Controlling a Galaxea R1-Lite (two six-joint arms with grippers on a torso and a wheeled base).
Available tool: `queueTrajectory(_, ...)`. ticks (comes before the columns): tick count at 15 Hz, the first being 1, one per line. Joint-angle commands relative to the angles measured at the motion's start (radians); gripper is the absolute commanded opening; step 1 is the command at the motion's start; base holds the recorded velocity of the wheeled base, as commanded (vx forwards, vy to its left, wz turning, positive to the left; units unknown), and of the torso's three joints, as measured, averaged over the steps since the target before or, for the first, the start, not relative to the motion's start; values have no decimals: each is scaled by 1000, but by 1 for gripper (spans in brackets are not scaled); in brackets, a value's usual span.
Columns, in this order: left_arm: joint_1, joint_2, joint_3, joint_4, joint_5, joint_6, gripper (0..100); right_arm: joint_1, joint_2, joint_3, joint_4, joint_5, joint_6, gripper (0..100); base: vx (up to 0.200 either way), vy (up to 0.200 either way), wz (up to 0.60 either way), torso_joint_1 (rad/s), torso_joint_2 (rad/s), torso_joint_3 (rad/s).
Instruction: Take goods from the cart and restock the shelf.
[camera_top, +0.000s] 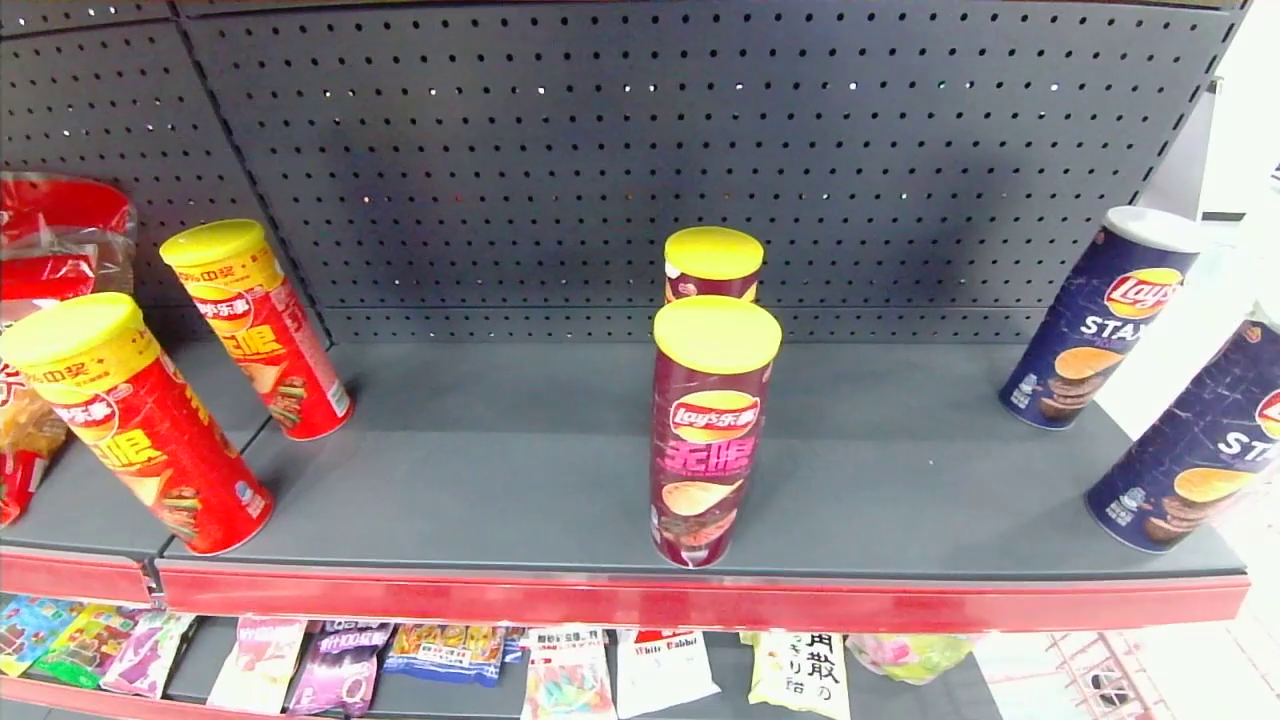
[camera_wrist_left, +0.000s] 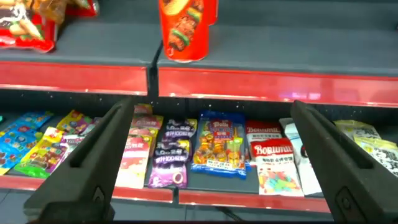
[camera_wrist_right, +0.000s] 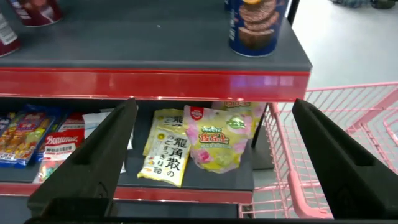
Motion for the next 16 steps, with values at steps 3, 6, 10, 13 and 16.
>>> queueTrajectory(3, 0, 0, 0, 0, 1, 0, 100, 0, 0, 0, -1, 1, 1, 100, 0, 0, 0, 0, 0, 0)
queueTrajectory(6, 0, 0, 0, 0, 1, 0, 100, 0, 0, 0, -1, 2, -1, 100, 0, 0, 0, 0, 0, 0)
queueTrajectory(10, 0, 0, 0, 0, 1, 0, 100, 0, 0, 0, -1, 1, 1, 100, 0, 0, 0, 0, 0, 0)
queueTrajectory(13, 0, 0, 0, 0, 1, 0, 100, 0, 0, 0, -1, 1, 1, 100, 0, 0, 0, 0, 0, 0)
queueTrajectory(16, 0, 0, 0, 0, 1, 0, 100, 0, 0, 0, -1, 1, 2, 100, 0, 0, 0, 0, 0, 0)
